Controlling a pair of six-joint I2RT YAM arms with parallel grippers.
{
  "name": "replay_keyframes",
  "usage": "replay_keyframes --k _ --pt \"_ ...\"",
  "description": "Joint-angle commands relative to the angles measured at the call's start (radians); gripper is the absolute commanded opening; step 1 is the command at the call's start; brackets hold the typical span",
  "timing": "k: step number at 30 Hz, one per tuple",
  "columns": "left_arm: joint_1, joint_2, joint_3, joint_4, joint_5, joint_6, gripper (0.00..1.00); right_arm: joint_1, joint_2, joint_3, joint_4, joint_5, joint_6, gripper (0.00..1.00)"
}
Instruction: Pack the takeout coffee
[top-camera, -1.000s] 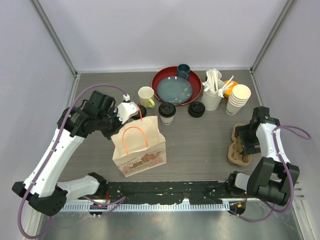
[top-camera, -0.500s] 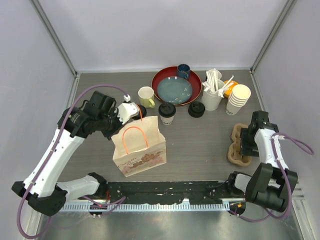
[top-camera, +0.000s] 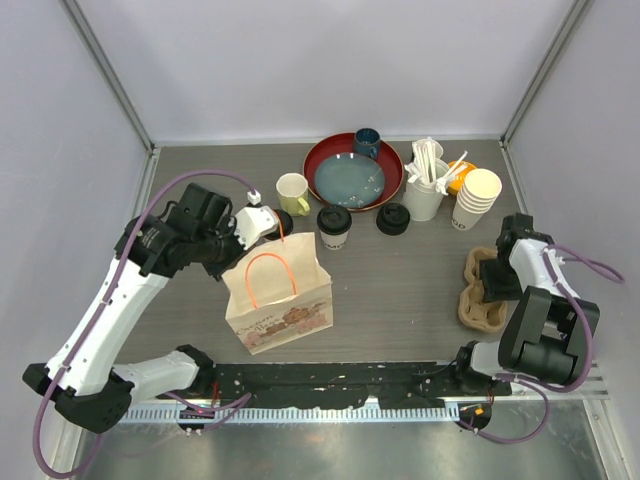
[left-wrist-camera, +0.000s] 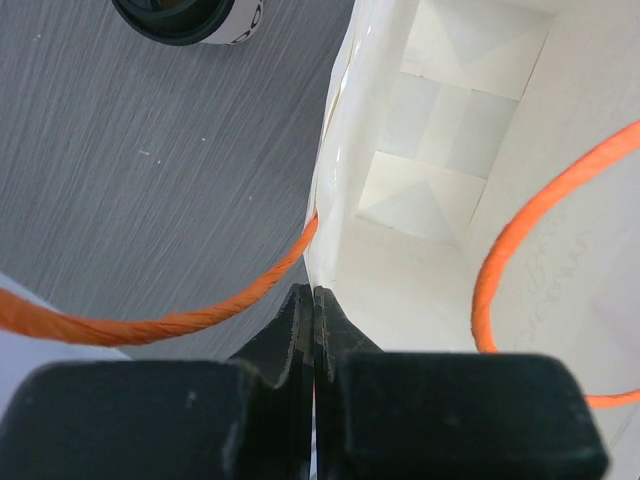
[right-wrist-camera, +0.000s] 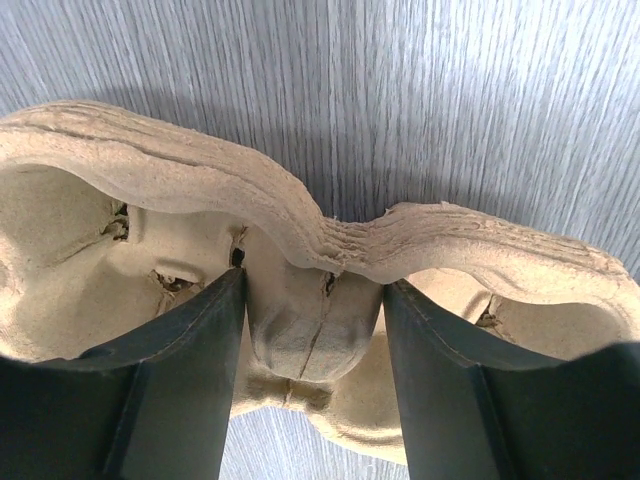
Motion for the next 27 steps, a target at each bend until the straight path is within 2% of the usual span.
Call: replay_keyframes --k 1,11,18,27 --pt "-0.003 0.000 0.014 -0.053 -0.015 0.015 0.00 -0.007 -0.070 0.049 -0.021 0.083 -0.036 0.56" --pt "-0.004 0.013 0.028 -0.051 -0.017 0.018 0.00 -0.005 -0.120 0.067 -0.032 0.074 -0.071 0.59" --pt "-0.003 0.013 0.025 -0.054 -0.018 0.018 0.00 -0.005 -0.059 0.032 0.077 -0.018 -0.156 0.60" --pt "-0.004 0.016 0.029 -0.056 -0.018 0.023 0.00 -0.005 0.025 0.029 0.109 -0.081 -0.320 0.77"
